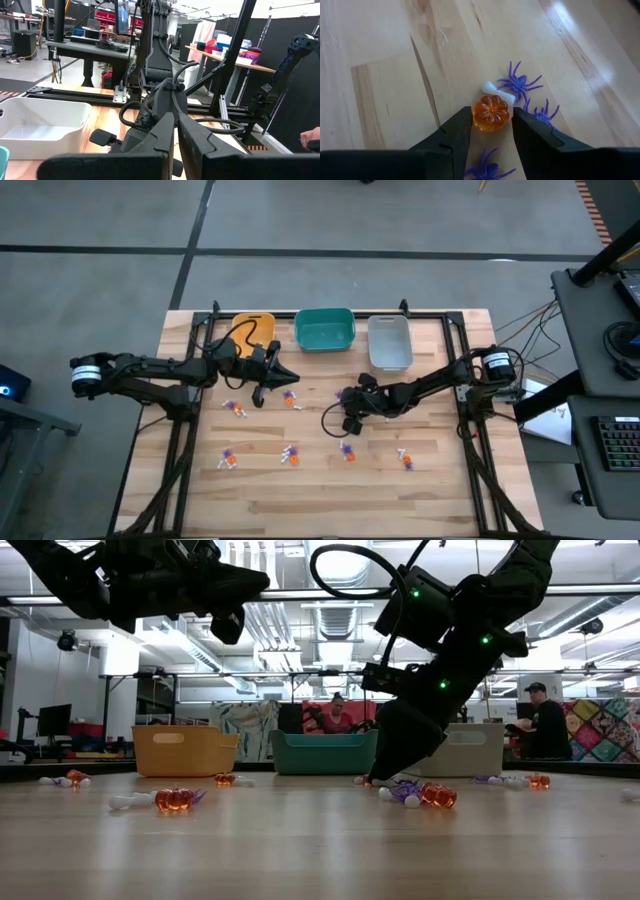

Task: Sort Halloween decoration
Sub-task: Put the orange pumpkin toy into the white bin

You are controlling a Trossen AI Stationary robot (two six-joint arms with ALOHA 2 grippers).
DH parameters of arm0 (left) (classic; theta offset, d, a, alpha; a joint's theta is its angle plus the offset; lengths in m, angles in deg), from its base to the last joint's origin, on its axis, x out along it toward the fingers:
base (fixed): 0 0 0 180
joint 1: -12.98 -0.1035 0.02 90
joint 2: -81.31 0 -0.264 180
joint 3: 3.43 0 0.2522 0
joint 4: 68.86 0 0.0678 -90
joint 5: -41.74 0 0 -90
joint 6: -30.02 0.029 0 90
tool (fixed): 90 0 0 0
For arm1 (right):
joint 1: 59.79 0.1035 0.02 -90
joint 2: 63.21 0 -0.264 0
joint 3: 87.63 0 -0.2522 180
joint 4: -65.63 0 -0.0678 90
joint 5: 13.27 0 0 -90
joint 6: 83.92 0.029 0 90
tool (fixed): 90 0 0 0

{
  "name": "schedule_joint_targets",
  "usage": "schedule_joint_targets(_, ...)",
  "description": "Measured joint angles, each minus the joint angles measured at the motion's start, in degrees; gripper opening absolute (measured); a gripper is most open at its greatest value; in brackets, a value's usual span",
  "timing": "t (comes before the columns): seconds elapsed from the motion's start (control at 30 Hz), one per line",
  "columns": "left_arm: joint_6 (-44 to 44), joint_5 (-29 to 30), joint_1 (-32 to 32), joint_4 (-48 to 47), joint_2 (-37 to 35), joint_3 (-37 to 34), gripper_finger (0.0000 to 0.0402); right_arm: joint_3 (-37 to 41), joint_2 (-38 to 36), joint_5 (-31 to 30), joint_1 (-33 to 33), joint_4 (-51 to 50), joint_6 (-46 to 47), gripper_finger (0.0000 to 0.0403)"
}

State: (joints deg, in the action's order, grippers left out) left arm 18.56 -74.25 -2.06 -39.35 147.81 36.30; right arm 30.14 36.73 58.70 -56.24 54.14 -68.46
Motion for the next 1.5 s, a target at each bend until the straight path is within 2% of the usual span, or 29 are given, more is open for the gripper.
schedule_joint_targets(0.37, -1.21, 0.00, 0.00, -0.02, 0.00, 0.02, 0.0006, -0.02, 0.77, 0.00, -0.20, 0.54, -1.26, 0.0125)
schedule_joint_targets(0.83, -2.41, -0.02, 0.00, -0.04, 0.00, 0.02, 0.0006, -0.08, 0.92, 0.17, -0.20, 0.33, -2.81, 0.0054)
schedule_joint_targets(1.5, -2.56, -0.02, 0.00, 0.17, 0.00, 0.04, 0.0006, 0.04, -2.96, 0.40, -0.22, -0.34, -3.50, 0.0051)
